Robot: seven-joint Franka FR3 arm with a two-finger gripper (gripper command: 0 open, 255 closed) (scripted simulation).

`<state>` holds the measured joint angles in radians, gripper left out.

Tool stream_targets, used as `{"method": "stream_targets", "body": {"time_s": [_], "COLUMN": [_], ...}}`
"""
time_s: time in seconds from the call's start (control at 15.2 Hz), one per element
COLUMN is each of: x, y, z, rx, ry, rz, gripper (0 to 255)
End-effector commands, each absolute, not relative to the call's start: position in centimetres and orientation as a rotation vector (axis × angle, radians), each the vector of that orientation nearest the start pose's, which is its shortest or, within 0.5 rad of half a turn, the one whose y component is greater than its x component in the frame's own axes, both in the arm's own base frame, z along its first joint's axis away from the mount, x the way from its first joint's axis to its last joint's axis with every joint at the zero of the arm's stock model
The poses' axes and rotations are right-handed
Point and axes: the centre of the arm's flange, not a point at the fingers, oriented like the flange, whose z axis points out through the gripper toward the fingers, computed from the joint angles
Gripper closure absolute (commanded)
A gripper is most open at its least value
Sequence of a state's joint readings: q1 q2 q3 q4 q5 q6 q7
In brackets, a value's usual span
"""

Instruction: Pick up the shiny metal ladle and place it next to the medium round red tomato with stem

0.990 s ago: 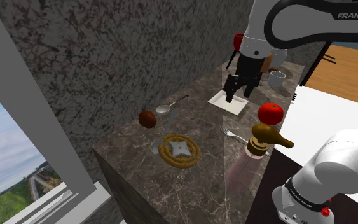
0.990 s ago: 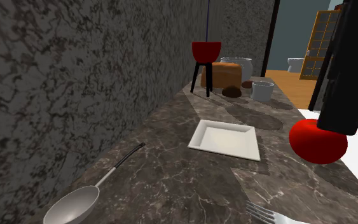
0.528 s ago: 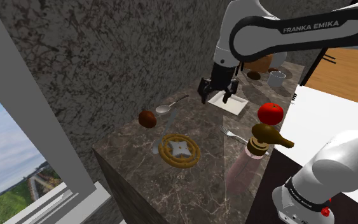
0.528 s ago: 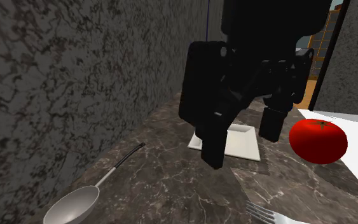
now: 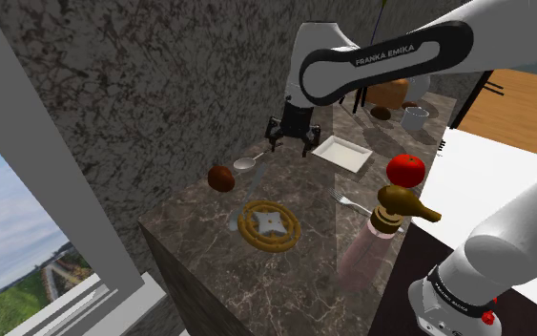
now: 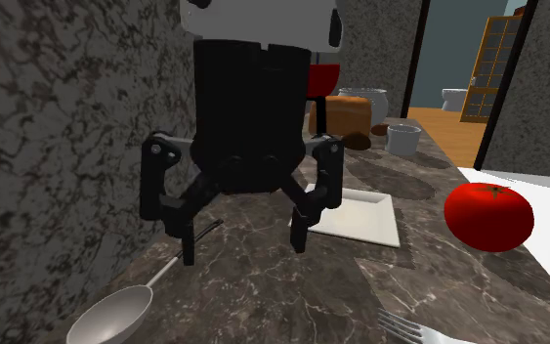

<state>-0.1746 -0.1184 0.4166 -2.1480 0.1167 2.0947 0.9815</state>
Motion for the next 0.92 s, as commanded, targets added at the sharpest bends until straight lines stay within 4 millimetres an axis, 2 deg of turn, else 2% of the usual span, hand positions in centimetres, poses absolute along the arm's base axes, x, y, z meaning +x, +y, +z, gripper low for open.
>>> {"method": "stream_targets", "body": {"time_s": [0.0,0.33,0.73,0.86], "x": [52.4,58.0,64.4,65.3], "y": [13.8,13.1,10.9,10.5], "z": [44.2,41.4,38.2,37.2], "rx": [-2.765,-2.61,-2.391,-2.358], "ry": [1.307,1.574,1.872,1.911], "rz": [-0.032,-0.052,-0.076,-0.08], "gripper": [0,0,0,0]}}
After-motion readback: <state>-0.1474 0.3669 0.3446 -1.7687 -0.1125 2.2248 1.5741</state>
